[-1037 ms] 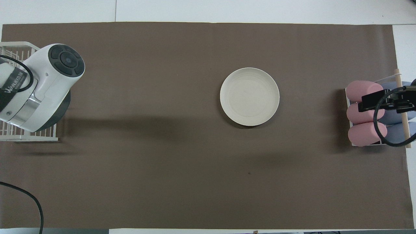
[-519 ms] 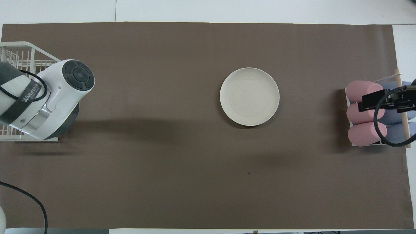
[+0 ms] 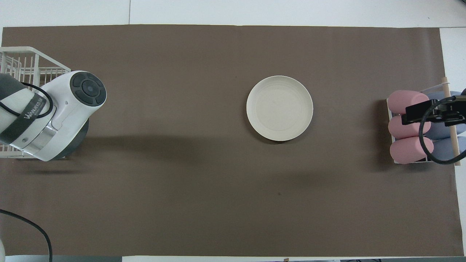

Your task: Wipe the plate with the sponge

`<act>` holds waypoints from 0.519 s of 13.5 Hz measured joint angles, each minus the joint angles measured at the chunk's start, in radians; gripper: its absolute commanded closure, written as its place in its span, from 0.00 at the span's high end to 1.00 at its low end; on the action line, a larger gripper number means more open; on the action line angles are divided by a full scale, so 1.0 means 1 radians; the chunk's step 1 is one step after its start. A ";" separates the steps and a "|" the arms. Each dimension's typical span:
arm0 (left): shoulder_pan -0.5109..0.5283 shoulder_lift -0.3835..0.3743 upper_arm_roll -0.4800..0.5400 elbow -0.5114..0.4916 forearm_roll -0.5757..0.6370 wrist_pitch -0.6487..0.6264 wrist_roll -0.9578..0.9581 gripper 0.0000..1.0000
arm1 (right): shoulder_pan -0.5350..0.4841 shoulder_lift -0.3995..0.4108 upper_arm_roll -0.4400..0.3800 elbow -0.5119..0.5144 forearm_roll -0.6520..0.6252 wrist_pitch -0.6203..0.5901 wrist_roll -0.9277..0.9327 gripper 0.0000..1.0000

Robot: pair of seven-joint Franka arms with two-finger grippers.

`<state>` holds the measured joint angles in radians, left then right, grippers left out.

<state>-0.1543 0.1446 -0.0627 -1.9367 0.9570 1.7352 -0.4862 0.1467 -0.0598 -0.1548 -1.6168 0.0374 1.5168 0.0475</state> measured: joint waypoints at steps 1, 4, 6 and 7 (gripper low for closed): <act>0.000 0.000 0.000 0.000 0.000 0.000 0.000 0.97 | 0.000 0.000 0.000 0.000 0.000 0.000 0.000 1.00; 0.000 0.000 0.000 0.000 0.000 0.000 -0.001 1.00 | 0.000 0.000 0.000 0.001 0.000 0.000 0.000 1.00; 0.000 -0.002 0.000 0.001 0.000 0.000 -0.002 1.00 | 0.000 0.000 0.000 0.001 0.000 0.000 0.000 1.00; 0.000 -0.006 0.000 0.008 -0.007 0.000 -0.002 1.00 | 0.000 0.000 0.000 0.001 0.000 0.000 0.000 1.00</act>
<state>-0.1543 0.1382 -0.0625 -1.9283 0.9497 1.7353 -0.4882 0.1468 -0.0597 -0.1547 -1.6161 0.0374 1.5168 0.0475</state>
